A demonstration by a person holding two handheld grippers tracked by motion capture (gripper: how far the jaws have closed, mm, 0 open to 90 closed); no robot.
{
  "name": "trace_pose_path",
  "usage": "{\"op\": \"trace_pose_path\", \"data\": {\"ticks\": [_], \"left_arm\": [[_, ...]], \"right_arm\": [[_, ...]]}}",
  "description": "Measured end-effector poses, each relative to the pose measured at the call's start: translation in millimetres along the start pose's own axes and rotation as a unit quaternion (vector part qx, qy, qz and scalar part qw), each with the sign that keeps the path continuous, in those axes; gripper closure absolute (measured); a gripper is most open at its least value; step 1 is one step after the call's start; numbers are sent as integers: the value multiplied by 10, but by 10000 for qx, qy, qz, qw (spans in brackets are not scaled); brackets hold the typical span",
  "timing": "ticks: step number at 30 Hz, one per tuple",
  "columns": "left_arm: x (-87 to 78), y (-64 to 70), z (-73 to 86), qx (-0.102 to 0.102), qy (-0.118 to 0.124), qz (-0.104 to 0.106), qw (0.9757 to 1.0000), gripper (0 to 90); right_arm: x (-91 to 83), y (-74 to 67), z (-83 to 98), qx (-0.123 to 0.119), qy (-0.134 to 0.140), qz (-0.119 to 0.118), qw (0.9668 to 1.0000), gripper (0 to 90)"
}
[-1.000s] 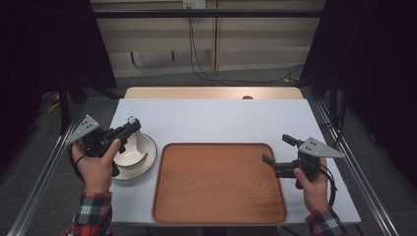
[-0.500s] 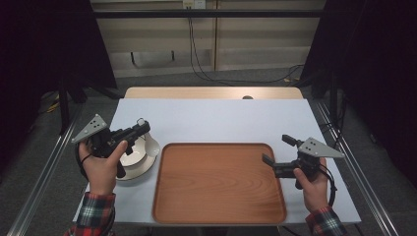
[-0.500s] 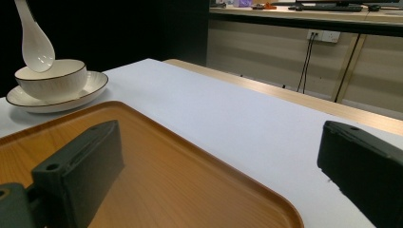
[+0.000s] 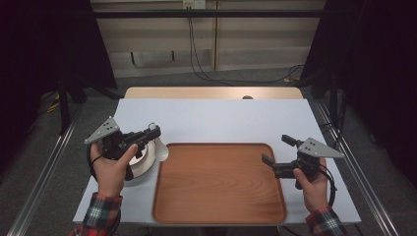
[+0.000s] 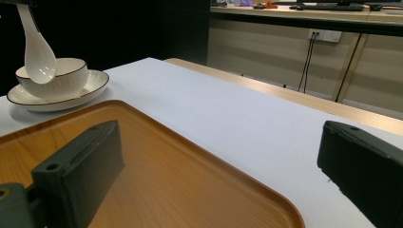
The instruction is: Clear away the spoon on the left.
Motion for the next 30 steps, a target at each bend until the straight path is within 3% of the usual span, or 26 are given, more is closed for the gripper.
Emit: {"op": "trace_pose_path", "data": {"ticks": [16,30], "left_arm": [[201,192,189,24,-269,268,9993,853],[377,396,400,79,-581,601,9965,853]], "right_arm": [[0,-9,2,2,-11,-28,10000,10],[-2,-9,1,-12,-14,-18,10000,10]]}}
Point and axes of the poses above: each handheld gripper's, and its own axes: x roughly forward along the jaws, z roughly out of its underside, y roughly to its right, the point moved 10 cm from there along x, roughly forward along the jaws, and after that the axes turned 5 degrees about x, right-handed, at the moved point
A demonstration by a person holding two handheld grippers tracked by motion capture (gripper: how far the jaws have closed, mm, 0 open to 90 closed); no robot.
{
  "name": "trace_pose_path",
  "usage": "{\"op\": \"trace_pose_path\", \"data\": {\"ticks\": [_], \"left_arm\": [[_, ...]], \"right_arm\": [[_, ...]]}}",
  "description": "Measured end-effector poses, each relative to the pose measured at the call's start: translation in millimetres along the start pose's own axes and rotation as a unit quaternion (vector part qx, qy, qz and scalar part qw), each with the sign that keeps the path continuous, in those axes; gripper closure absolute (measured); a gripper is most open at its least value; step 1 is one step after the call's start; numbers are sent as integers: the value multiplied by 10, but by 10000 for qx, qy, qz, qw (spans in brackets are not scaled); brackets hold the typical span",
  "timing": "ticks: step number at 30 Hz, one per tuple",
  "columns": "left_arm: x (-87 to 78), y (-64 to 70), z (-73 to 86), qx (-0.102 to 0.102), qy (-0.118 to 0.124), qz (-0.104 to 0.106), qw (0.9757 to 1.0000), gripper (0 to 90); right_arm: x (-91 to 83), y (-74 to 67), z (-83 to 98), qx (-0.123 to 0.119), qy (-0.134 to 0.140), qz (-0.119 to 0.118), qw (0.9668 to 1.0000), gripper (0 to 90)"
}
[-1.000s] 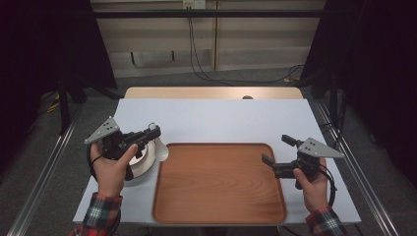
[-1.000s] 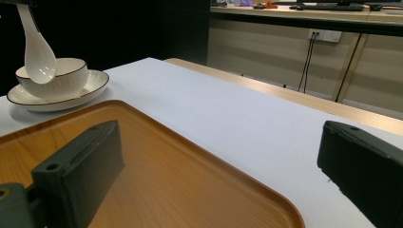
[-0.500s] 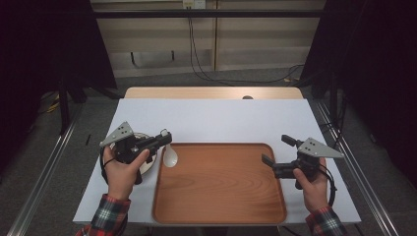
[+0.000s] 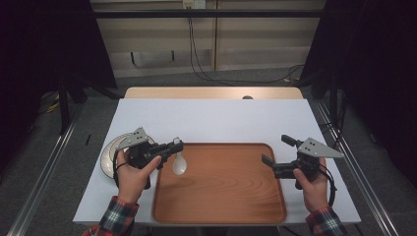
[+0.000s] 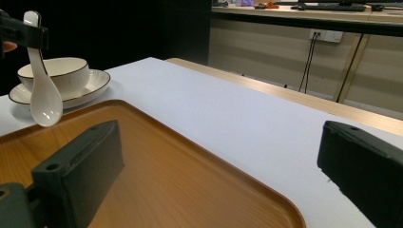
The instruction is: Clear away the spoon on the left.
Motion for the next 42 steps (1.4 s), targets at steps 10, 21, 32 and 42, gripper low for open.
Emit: {"op": "trace_pose_path", "data": {"ticks": [10,21,32,42], "left_arm": [[130,143,100,-7,-107,265,9996,853],[224,246,209,-54,-255,445,9987,853],[287,330,302,-51,-390,615,9973,853],[327,405,376,-120,-442,773,9960,852]], "right_arm": [[1,-1,2,-8,-6,2,10000,10],[1,-2,4,-5,-9,-6,10000,10],[4,-7,7,11,-20,-16,10000,10],[3,0,5,15,-3,-16,10000,10]]}}
Point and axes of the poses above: each handheld gripper's, and its own axes: x roughly forward along the jaws, z roughly out of its underside, y roughly to its right, the point moved 10 cm from there along x, roughly forward along the jaws, and after that the axes turned 5 degrees about x, right-handed, at the moved point
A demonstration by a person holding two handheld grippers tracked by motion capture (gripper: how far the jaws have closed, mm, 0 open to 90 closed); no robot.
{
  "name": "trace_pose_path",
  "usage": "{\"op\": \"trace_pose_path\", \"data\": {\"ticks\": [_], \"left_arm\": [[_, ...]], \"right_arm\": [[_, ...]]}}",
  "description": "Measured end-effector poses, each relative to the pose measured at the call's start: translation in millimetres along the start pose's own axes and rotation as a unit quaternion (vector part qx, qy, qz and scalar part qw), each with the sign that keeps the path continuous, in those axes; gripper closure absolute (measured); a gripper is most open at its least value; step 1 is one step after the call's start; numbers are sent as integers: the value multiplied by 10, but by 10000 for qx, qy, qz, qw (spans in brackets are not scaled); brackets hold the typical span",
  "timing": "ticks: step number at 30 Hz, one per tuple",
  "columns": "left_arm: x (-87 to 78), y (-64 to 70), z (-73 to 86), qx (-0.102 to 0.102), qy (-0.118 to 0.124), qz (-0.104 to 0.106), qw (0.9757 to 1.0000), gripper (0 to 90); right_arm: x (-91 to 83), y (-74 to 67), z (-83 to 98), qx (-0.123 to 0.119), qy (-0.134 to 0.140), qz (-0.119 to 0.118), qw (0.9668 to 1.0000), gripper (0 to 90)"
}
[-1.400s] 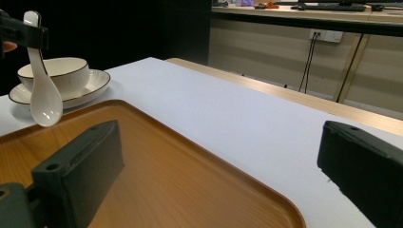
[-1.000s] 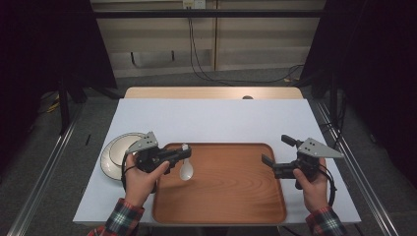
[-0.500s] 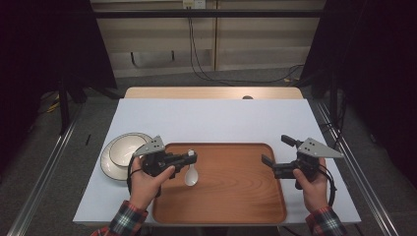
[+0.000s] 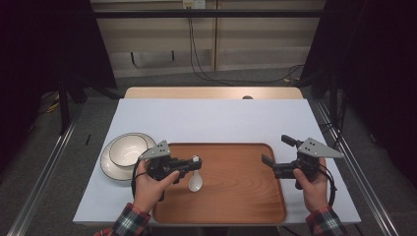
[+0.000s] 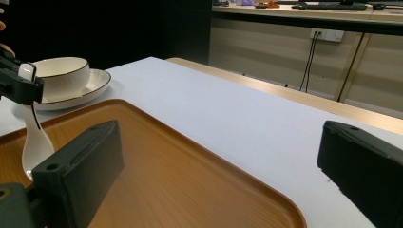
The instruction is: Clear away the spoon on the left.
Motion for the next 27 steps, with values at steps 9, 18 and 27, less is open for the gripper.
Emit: {"op": "trace_pose_path", "data": {"ticks": [9,18,27], "left_arm": [[-7,-54,23,-59,14,-13,10000,842],[-22,-200,86,18,-77,-278,9996,802],[-23,-312,185,32,-255,-474,9985,752]], "right_arm": [[3,2,2,-25,-6,-15,10000,10],[5,-1,6,14,-16,-18,10000,10],[6,-2,6,17,-22,-20,10000,10]]}}
Point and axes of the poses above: each handheld gripper's, and its own axes: x roughly forward along the jaws, z roughly out of its underside, y roughly to its right, the point moved 10 cm from there along x, roughly forward along the jaws, and after that the axes turned 5 degrees about x, right-handed, at the moved point
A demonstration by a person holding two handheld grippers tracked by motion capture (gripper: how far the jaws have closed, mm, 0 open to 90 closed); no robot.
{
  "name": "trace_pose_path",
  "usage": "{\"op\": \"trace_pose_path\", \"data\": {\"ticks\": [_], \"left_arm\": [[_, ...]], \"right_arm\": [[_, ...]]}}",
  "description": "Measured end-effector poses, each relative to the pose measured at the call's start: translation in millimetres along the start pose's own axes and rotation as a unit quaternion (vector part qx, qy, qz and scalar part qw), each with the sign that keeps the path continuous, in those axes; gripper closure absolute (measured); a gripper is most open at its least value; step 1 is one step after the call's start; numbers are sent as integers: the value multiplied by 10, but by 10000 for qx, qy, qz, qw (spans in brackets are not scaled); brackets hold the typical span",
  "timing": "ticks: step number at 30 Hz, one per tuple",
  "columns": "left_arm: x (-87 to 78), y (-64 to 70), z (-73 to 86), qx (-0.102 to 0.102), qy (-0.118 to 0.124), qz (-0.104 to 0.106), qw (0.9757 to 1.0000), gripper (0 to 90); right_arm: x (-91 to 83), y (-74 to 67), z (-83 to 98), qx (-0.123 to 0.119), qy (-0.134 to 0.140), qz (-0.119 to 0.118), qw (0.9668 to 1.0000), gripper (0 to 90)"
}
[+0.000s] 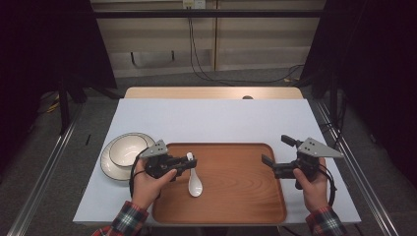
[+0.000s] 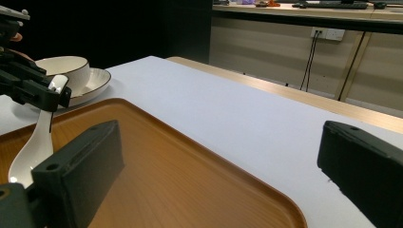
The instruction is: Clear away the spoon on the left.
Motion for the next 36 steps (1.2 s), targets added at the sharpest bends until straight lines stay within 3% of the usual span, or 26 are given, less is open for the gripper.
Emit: {"op": "trace_pose_path", "data": {"ticks": [14,19,24,36], "left_arm": [[33,-188,120,31,-212,-442,9988,620],[38,-234,175,51,-325,-507,9982,591],[30,-239,153,-35,-274,-538,9982,565],[-67,-232,-25,38,39,-540,9985,408]], "right_arm": [[-7,3,6,-30,-9,11,10000,10],[2,-16,13,-40,-36,-10,10000,10],[-5,-14,9,-51,-27,-12,10000,11],[-1,-25,19,-38,-63,-7,10000,11]]}}
Point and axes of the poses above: each handheld gripper's, and its own axes: x roughly forward along the jaws, z roughly out of its underside, y roughly to its right, the point moved 10 cm from there along x, roughly forward along the jaws, and after that the axes turned 5 degrees about x, right-handed, at the moved point
